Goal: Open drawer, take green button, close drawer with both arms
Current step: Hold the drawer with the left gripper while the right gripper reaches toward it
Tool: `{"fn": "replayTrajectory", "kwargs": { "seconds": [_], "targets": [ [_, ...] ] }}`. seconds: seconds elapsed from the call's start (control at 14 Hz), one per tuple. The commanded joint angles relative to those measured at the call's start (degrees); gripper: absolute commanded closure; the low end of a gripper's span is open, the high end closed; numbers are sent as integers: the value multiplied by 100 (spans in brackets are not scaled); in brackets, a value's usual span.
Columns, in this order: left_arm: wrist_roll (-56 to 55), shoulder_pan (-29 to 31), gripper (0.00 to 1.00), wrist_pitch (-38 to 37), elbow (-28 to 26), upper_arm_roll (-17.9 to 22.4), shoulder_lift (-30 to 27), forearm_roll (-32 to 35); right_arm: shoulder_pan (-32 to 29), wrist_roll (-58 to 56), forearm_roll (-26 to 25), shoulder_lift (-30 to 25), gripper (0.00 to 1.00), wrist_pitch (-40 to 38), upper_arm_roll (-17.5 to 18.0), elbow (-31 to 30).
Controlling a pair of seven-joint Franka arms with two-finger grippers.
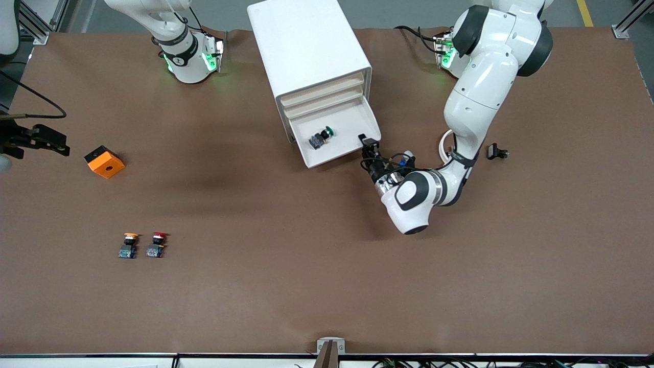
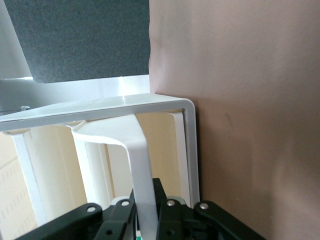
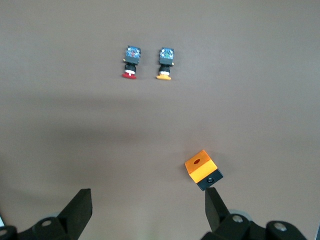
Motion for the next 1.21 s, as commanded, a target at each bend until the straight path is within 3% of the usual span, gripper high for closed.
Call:
{"fn": "replayTrajectory", "kwargs": {
  "seconds": [0.0, 0.29, 0.36, 0.5, 0.64, 0.86, 1.14],
  "targets": [
    [133, 175, 89, -109, 124, 98, 19, 42, -408, -95, -24, 353, 0, 198, 27, 189],
    [142, 175, 86, -74, 124, 98, 19, -2, -235, 490, 11, 291, 0, -19, 80, 180],
    [150, 175, 70, -65, 124, 98, 28, -2, -112, 929, 29, 282, 0, -115, 89, 163],
    [220, 167, 27, -56, 124, 106, 28, -2, 160, 1904, 422, 186, 0, -292, 80, 93],
    [360, 158, 10, -56, 142, 106, 19, 15, 494, 2810, 634, 81, 0, -292, 80, -22],
    [1044, 167, 0, -65, 230, 106, -77, 94, 1231, 4224, 855, 54, 0, -249, 80, -31],
    [2485, 193, 0, -100, 238, 54, -542, 393, 2453, 6193, 864, 71, 0, -3, 80, -40]
  ]
}}
